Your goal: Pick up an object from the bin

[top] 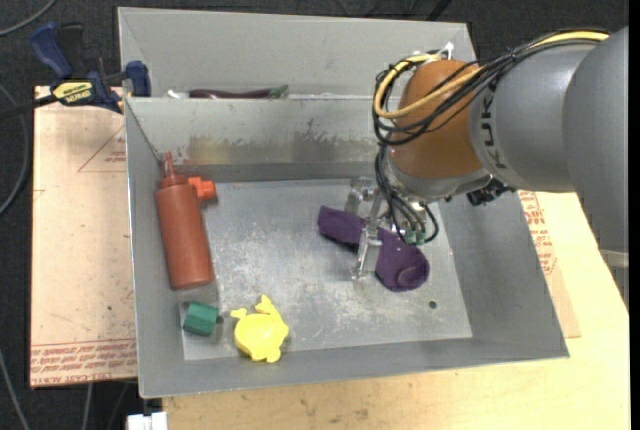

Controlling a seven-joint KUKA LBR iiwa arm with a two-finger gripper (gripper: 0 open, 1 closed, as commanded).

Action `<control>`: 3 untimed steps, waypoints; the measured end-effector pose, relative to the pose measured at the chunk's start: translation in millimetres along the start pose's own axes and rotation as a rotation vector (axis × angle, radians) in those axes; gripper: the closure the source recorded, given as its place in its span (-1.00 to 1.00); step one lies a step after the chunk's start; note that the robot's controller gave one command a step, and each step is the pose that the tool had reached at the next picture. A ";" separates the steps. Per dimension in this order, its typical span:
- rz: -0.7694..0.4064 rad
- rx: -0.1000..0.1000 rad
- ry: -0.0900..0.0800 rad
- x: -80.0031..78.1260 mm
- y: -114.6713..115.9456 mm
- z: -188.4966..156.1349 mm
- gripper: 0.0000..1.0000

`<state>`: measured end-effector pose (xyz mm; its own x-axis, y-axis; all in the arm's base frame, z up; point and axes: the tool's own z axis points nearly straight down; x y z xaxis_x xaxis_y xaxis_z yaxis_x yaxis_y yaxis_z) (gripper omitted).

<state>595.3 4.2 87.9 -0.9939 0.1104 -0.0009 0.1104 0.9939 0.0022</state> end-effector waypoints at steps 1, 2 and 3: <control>0.236 -0.004 -0.004 11.7 -7.6 17.7 1.00; 0.236 -0.004 -0.004 11.7 -7.5 17.7 1.00; 0.236 -0.003 0.001 13.2 -7.6 13.8 1.00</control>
Offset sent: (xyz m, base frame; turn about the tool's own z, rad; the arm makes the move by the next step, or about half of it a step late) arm 0.0000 0.0000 0.0000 0.0000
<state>581.4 -1.9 74.1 -0.9404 0.3400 0.0010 0.3400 0.9404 0.0050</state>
